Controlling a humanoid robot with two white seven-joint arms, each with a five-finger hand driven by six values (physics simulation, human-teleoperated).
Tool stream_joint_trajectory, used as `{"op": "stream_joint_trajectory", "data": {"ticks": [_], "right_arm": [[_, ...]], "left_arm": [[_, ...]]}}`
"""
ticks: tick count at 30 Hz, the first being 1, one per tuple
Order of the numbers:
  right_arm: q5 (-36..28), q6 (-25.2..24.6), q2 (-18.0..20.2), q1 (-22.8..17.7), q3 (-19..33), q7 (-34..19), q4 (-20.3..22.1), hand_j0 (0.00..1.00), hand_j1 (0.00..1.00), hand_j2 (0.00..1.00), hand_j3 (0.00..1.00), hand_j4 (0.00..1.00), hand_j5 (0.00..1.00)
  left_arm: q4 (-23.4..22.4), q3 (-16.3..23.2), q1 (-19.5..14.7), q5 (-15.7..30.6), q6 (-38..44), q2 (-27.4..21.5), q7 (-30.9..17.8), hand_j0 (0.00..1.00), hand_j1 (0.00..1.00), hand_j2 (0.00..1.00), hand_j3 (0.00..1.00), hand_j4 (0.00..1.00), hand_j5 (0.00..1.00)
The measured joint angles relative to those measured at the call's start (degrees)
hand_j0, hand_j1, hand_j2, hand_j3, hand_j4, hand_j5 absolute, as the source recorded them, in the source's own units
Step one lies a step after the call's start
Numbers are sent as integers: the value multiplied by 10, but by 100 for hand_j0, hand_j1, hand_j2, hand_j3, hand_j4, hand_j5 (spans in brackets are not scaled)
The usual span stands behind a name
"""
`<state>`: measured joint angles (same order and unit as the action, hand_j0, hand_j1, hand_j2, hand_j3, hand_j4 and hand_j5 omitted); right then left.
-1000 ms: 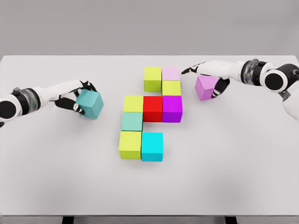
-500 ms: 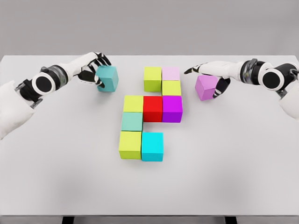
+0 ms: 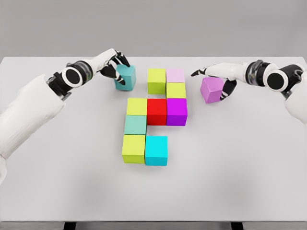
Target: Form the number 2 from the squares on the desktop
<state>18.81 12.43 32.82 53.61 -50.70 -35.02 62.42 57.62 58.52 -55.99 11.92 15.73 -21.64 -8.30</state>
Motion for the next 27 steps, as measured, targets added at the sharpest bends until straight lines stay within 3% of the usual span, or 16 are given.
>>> {"op": "stream_joint_trajectory", "data": {"ticks": [9,12,16,18,23,27], "right_arm": [[5,0,-2,4,-2,0,-10,100,100,100,100,100,100],[6,0,-3,4,-2,0,-13,92,92,92,92,92,92],[7,4,-4,4,-3,0,-20,91,91,91,91,91,91],[7,7,-5,4,-3,0,-22,82,82,82,82,82,82],[7,11,-6,4,-5,0,-24,81,81,81,81,81,81],[6,10,-6,4,-7,1,-25,73,73,73,73,73,73]], "left_arm": [[1,0,-1,5,0,12,0,43,43,43,43,43,43],[3,0,-1,8,3,16,0,43,43,43,43,43,43],[7,-1,0,10,16,20,5,43,43,43,43,43,43],[10,-1,0,10,21,20,12,43,43,43,43,43,43],[13,-1,0,10,25,24,18,43,43,43,43,43,43],[13,0,1,10,26,28,19,46,46,46,46,46,46]]}}
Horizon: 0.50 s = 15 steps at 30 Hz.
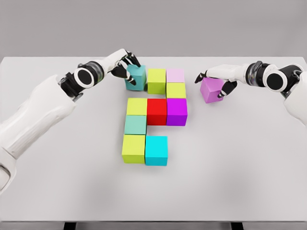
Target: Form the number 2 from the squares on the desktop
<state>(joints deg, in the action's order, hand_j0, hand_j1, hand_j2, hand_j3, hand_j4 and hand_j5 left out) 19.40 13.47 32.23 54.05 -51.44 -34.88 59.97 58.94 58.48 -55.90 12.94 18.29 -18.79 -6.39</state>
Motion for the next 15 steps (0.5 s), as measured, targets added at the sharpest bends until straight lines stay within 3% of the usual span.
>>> {"op": "stream_joint_trajectory", "data": {"ticks": [3,10,15], "right_arm": [[1,1,0,0,0,-1,0,70,70,70,70,70,70],[2,3,0,4,-3,-1,1,65,65,65,65,65,65],[2,16,1,9,-2,-1,4,65,65,65,65,65,65]], "left_arm": [[0,0,1,0,-1,2,0,53,53,53,53,53,53],[0,0,1,-1,-4,2,0,59,59,59,59,59,59],[0,1,1,-4,-7,3,-1,78,78,78,78,78,78]]}}
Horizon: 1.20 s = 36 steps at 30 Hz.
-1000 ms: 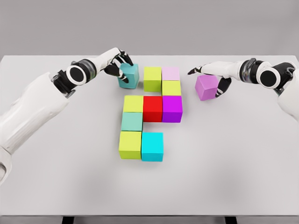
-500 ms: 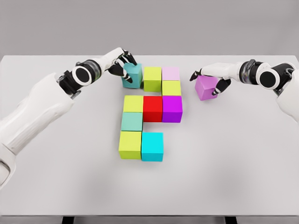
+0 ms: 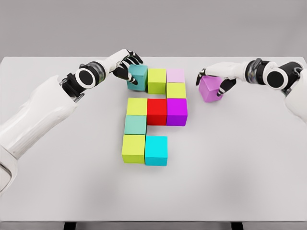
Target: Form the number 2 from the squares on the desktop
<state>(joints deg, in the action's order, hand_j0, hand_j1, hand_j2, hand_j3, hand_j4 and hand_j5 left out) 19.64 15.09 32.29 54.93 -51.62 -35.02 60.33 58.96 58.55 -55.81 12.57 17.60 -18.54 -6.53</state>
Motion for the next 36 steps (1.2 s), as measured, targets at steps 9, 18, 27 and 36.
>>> {"op": "stream_joint_trajectory", "data": {"ticks": [9,18,27,36], "right_arm": [[-2,72,13,3,4,0,7,62,62,62,62,62,62],[-4,172,52,-4,28,0,17,62,62,62,62,62,62],[-5,200,99,-25,40,0,65,62,62,62,62,62,62],[-4,201,165,-79,40,0,225,62,62,62,62,62,62]], "left_arm": [[2,0,1,-2,-2,0,-1,91,91,91,91,91,91],[30,2,-1,-2,-3,-25,-2,100,100,100,100,100,100],[38,31,-31,-8,-23,-125,0,100,100,100,100,100,100],[133,153,-55,-76,-160,-262,-3,100,100,100,100,100,100]]}}
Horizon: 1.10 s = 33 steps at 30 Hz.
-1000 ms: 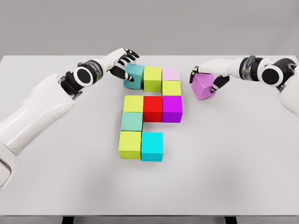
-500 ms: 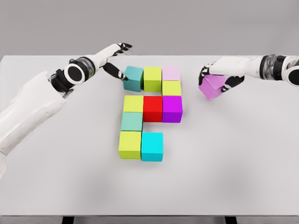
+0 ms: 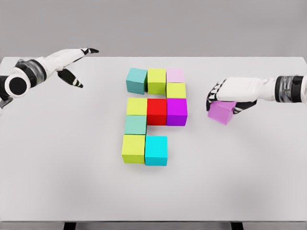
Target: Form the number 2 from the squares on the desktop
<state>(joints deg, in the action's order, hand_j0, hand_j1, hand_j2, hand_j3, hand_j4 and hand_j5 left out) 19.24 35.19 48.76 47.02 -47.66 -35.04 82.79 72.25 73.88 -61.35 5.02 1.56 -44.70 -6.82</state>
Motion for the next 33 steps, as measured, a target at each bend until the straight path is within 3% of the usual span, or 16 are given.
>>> {"op": "stream_joint_trajectory", "data": {"ticks": [2,6,10,13,17,24,33], "right_arm": [[0,0,10,-11,-1,0,37,62,62,62,62,62,62],[0,0,18,-18,-4,0,82,62,62,62,62,62,62],[-1,0,20,-30,-7,0,117,62,62,62,62,62,62],[-1,0,21,-39,-7,0,129,62,62,62,62,62,62],[1,0,19,-50,-5,0,143,62,62,62,62,62,62],[2,0,17,-62,-7,0,172,62,62,62,62,62,62],[2,0,1,-61,-18,0,178,62,62,62,62,62,62]], "left_arm": [[5,7,-5,-30,-19,-4,-29,100,100,100,100,100,100],[11,-20,-15,-56,-53,6,-188,100,100,100,100,100,100],[9,-31,-14,-85,-71,14,-247,100,100,100,100,100,100],[-3,-39,-15,-140,-76,20,-260,100,100,100,100,100,100],[-47,-43,-16,-168,-78,51,-265,100,100,100,100,100,100],[-67,-46,-18,-179,-79,87,-267,100,100,100,100,100,100],[-114,-45,-18,-194,-79,137,-268,100,100,100,100,100,100]]}}
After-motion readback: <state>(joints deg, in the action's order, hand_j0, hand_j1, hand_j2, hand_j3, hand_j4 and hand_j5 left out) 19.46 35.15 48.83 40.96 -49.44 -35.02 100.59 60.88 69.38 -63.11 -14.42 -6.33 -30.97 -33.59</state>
